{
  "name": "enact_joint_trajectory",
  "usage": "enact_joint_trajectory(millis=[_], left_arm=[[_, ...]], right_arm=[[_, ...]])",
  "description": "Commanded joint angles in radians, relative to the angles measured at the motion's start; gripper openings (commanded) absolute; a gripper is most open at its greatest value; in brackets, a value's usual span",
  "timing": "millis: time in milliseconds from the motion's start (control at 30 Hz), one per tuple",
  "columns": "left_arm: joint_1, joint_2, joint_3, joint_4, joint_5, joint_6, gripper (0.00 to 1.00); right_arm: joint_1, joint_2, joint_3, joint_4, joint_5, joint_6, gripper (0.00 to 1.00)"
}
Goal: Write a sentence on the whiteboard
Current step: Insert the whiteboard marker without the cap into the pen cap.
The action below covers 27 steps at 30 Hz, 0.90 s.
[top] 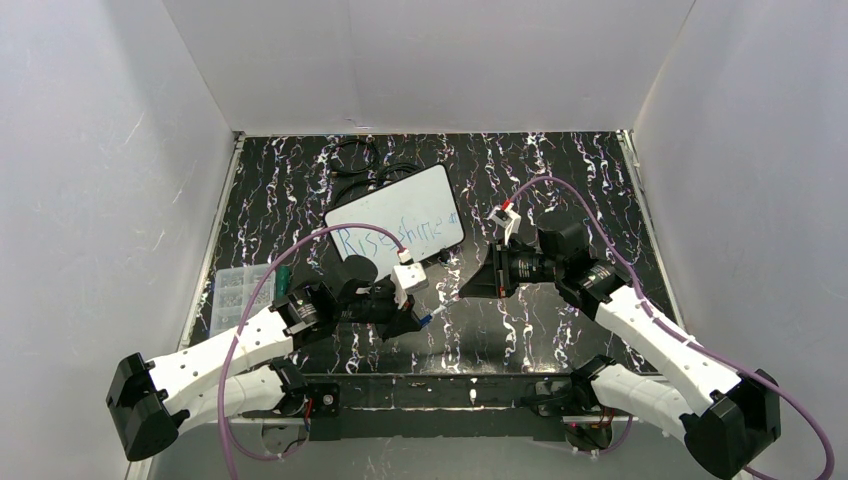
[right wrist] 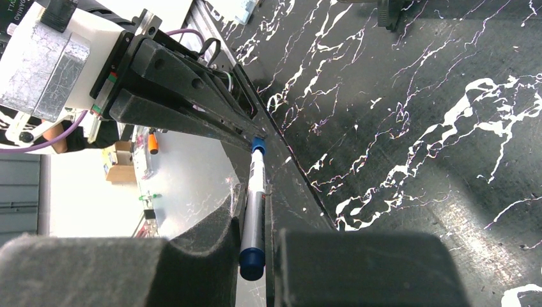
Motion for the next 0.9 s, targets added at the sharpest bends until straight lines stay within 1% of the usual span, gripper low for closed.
enact_joint_trajectory(millis=[0, 500, 700, 867], left_arm=[[-0.003, -0.011, 0.035, 0.005, 0.019, 0.000, 0.00], [-0.002, -0.014, 0.040, 0.021, 0.020, 0.002, 0.00], [-0.003, 0.013, 0.056, 0.066, 0.006, -0.008, 0.00], [-0.004, 0.037, 0.066, 0.133, -0.030, -0.016, 0.00]], right_arm=[[0.002, 0.004, 0.023, 0.044, -0.022, -0.014, 0.01], [0.027, 0.032, 0.019, 0.057, -0.034, -0.018, 0.01], [0.057, 0.050, 0.021, 0.060, -0.016, -0.028, 0.01], [0.087, 0.060, 0.024, 0.039, 0.020, -0.053, 0.01]])
